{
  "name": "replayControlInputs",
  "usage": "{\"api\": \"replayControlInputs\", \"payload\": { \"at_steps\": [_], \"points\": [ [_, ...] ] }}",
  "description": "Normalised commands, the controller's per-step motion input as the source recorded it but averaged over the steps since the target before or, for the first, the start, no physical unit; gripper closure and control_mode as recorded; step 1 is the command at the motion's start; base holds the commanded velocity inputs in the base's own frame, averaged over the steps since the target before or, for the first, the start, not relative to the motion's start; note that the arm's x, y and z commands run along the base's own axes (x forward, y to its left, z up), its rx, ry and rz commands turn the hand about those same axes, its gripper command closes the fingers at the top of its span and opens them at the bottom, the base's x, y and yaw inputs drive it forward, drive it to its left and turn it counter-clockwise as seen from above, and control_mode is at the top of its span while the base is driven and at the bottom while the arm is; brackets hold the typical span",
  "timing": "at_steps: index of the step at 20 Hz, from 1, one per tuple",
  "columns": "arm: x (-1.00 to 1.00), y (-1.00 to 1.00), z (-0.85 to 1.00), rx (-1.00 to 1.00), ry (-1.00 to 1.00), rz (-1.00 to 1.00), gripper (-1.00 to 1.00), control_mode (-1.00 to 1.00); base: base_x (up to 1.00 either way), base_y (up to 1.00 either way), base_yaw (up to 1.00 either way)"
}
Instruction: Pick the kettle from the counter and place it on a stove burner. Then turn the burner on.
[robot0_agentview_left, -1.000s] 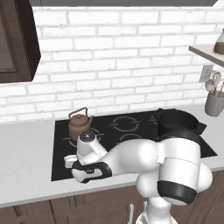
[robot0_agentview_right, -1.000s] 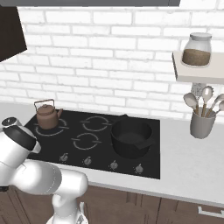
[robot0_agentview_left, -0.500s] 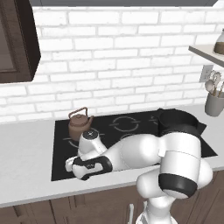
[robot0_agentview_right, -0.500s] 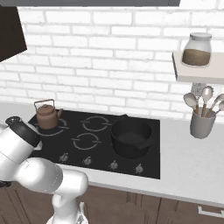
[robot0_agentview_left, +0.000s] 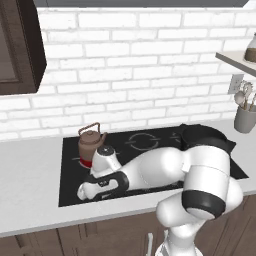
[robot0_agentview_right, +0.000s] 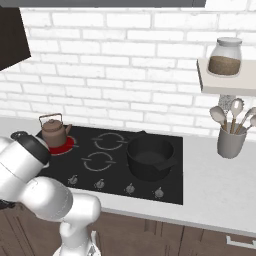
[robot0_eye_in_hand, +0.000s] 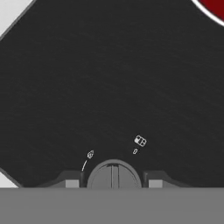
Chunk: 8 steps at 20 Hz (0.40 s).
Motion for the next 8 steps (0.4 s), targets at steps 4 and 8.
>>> {"api": "replayControlInputs", "payload": {
  "at_steps": [4, 8],
  "points": [
    [-0.08, 0.00, 0.00, -0.10, -0.06, 0.30, 1.00, -1.00, 0.00, 0.00, 0.00],
    [-0.02, 0.00, 0.00, -0.10, -0.05, 0.28, 1.00, -1.00, 0.00, 0.00, 0.00]
  ]
}}
